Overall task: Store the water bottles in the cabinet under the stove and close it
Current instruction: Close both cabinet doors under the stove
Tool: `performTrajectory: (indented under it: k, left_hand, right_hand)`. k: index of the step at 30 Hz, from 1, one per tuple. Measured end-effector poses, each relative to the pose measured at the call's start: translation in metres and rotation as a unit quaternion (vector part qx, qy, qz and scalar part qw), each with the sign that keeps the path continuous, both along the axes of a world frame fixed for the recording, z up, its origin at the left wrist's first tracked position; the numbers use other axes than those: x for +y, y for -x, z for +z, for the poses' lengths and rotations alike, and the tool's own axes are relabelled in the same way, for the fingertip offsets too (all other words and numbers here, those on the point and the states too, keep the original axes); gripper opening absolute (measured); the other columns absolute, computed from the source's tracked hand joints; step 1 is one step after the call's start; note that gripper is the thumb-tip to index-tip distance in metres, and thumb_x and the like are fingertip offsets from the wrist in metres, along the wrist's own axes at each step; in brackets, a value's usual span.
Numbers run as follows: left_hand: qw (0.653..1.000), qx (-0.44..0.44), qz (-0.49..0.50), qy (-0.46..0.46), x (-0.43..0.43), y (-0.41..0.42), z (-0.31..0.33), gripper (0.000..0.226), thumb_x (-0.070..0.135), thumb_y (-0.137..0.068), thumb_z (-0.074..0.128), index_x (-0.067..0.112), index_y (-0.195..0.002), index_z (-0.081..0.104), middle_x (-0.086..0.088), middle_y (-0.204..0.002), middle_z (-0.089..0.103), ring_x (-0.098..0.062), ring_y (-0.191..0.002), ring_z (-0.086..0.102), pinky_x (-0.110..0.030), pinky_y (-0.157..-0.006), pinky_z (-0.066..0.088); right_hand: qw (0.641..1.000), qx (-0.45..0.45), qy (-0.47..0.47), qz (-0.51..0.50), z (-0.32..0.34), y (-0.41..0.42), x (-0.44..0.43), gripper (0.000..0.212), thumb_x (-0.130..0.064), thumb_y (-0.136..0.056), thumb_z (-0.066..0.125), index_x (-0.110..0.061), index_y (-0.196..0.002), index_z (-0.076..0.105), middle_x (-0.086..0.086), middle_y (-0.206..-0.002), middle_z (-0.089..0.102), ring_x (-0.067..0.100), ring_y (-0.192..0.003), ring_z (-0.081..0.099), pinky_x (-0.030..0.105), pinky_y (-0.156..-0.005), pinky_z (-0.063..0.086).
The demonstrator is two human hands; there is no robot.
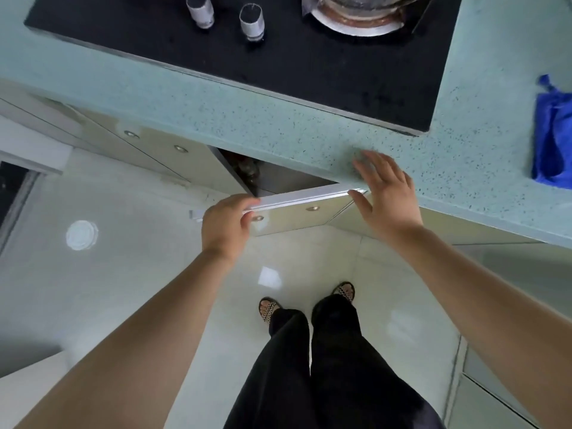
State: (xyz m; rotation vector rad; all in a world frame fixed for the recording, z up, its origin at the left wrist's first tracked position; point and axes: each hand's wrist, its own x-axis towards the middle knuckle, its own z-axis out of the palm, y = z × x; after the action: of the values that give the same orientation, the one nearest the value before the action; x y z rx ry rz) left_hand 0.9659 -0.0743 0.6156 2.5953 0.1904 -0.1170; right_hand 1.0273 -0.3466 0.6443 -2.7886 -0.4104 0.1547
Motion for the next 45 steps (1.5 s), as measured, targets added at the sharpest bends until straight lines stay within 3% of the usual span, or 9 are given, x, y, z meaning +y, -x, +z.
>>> performTrajectory:
  k: [4, 9, 18, 22, 31, 38, 42, 45]
  left_hand:
    - [0.998, 0.032, 0.057, -0.02, 0.028, 0.001, 0.004, 0.027, 0.015, -0.083, 0.064, 0.021, -0.109, 0.066, -0.001, -0.107, 0.067, -0.024, -0.097, 0.06, -0.031, -0.08, 0.046]
    - [0.994, 0.064, 0.086, -0.02, 0.033, 0.008, 0.008, 0.019, 0.022, -0.083, 0.066, 0.022, -0.101, 0.068, 0.001, -0.103, 0.067, -0.021, -0.093, 0.061, -0.023, -0.071, 0.041]
    - [0.994, 0.024, 0.105, -0.025, 0.032, -0.005, 0.006, 0.017, 0.023, -0.083, 0.067, 0.019, -0.099, 0.068, -0.001, -0.099, 0.068, -0.021, -0.091, 0.06, -0.029, -0.071, 0.046]
    - [0.995, 0.016, 0.102, -0.005, 0.039, -0.022, 0.005, 0.016, 0.023, -0.082, 0.067, 0.02, -0.098, 0.068, 0.003, -0.098, 0.068, -0.018, -0.092, 0.061, -0.028, -0.074, 0.047]
    - [0.995, -0.01, 0.095, 0.018, 0.062, -0.059, -0.001, 0.021, 0.028, -0.073, 0.076, 0.021, -0.091, 0.069, 0.003, -0.099, 0.065, -0.019, -0.096, 0.056, -0.019, -0.075, 0.035]
    - [0.995, -0.035, 0.08, 0.053, 0.069, -0.077, -0.005, 0.022, 0.027, -0.068, 0.08, 0.021, -0.087, 0.07, 0.0, -0.099, 0.062, -0.021, -0.099, 0.054, -0.015, -0.078, 0.033]
    - [0.99, -0.049, 0.105, 0.078, 0.07, -0.086, -0.01, 0.031, 0.028, -0.062, 0.084, 0.018, -0.088, 0.069, -0.008, -0.101, 0.061, -0.025, -0.101, 0.053, 0.004, -0.077, 0.023]
    - [0.987, -0.063, 0.117, 0.09, 0.067, -0.089, -0.014, 0.034, 0.028, -0.062, 0.084, 0.016, -0.089, 0.066, -0.009, -0.099, 0.062, -0.026, -0.099, 0.053, 0.007, -0.074, 0.021]
  right_hand:
    - [1.0, -0.004, 0.003, 0.002, -0.003, -0.001, 0.006, 0.048, -0.031, -0.09, 0.054, -0.014, -0.135, 0.045, 0.006, -0.148, 0.037, 0.026, -0.139, 0.027, 0.045, -0.111, 0.022]
    - [1.0, -0.007, -0.012, 0.021, -0.005, -0.008, 0.016, 0.048, -0.032, -0.092, 0.051, -0.012, -0.135, 0.045, 0.007, -0.148, 0.036, 0.027, -0.14, 0.026, 0.045, -0.111, 0.021]
    - [0.996, -0.053, -0.069, -0.011, -0.019, -0.02, 0.018, 0.038, -0.023, -0.091, 0.055, -0.015, -0.128, 0.054, 0.008, -0.142, 0.045, 0.031, -0.134, 0.036, 0.048, -0.102, 0.035]
    - [0.994, -0.071, -0.075, -0.022, -0.022, -0.019, 0.021, 0.038, -0.028, -0.091, 0.048, -0.016, -0.127, 0.055, 0.007, -0.14, 0.047, 0.029, -0.132, 0.039, 0.046, -0.1, 0.037]
    - [0.991, -0.105, -0.074, -0.045, -0.03, -0.014, 0.029, 0.037, -0.025, -0.092, 0.047, -0.014, -0.125, 0.056, 0.009, -0.14, 0.048, 0.026, -0.132, 0.037, 0.043, -0.103, 0.034]
    - [0.989, -0.116, -0.065, -0.064, -0.031, -0.01, 0.034, 0.036, -0.024, -0.093, 0.047, -0.016, -0.128, 0.053, 0.01, -0.141, 0.046, 0.03, -0.133, 0.039, 0.05, -0.104, 0.037]
    - [0.986, -0.115, -0.063, -0.103, -0.031, -0.005, 0.038, 0.035, -0.024, -0.093, 0.049, -0.019, -0.127, 0.054, 0.013, -0.14, 0.046, 0.034, -0.131, 0.039, 0.051, -0.103, 0.037]
    - [0.984, -0.119, -0.067, -0.116, -0.032, -0.004, 0.041, 0.035, -0.023, -0.093, 0.049, -0.02, -0.128, 0.054, 0.013, -0.14, 0.047, 0.035, -0.131, 0.04, 0.051, -0.103, 0.037]
